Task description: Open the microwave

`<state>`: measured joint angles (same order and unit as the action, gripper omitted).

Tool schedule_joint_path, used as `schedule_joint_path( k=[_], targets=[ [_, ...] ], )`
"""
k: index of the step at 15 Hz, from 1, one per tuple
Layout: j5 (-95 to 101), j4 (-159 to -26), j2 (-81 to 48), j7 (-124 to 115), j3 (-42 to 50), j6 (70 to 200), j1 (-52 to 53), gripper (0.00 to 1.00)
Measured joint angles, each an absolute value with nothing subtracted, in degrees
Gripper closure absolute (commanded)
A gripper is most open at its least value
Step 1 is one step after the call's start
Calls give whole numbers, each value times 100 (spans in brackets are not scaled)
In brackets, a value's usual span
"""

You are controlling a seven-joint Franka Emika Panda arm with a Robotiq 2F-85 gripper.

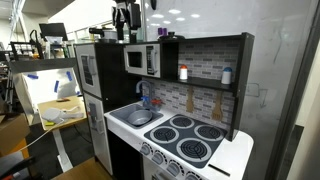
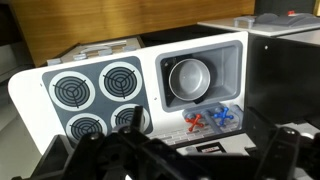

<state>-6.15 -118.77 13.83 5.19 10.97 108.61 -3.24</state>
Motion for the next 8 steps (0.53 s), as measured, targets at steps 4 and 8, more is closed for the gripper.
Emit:
schedule_joint_path(
  k=[4, 8],
  targets=[
    [-1117, -11878, 1268, 326, 1255, 10855, -525, 0],
    [-1602, -11879, 1145, 104, 1383, 10855, -694, 0]
  ],
)
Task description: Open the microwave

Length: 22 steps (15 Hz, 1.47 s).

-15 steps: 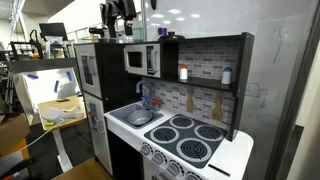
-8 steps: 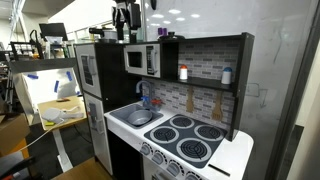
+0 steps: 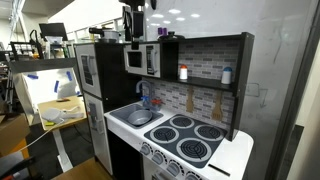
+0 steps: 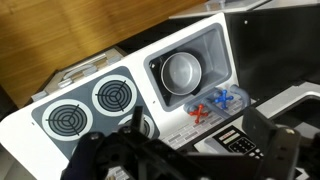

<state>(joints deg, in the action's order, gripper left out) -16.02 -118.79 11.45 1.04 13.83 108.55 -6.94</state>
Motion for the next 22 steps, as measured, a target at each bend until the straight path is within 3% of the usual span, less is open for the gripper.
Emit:
schedule_joint_path(
  k=[22],
  targets=[
    [-3646, -11606, 148, -811, 1621, 11053, -1196, 0]
  ],
)
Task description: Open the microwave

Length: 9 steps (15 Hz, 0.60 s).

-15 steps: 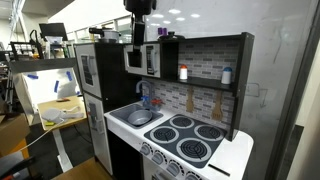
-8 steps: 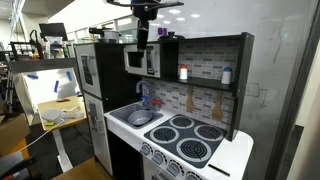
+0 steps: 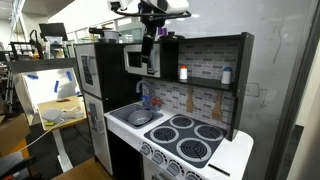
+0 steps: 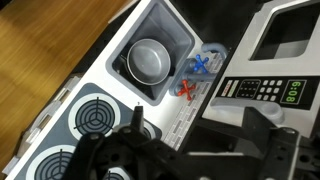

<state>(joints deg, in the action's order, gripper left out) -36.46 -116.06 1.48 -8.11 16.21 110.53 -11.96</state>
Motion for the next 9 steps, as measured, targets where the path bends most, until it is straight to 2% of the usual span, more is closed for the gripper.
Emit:
schedule_joint_path(
  k=[9],
  targets=[
    [-3705, -11607, 110, -850, 1612, 11049, -1252, 0]
  ],
)
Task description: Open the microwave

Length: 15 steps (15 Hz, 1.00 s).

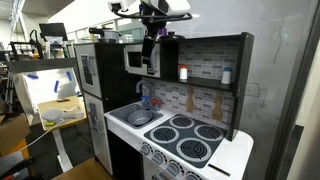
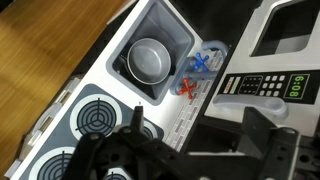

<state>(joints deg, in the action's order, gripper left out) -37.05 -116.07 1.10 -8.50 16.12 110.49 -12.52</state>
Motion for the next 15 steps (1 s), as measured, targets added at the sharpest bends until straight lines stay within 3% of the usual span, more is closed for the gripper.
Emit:
schedule_joint_path(
  k=[15],
  targets=[
    [-4231, -11733, 79, -846, 1727, 11036, -1353, 0]
  ],
)
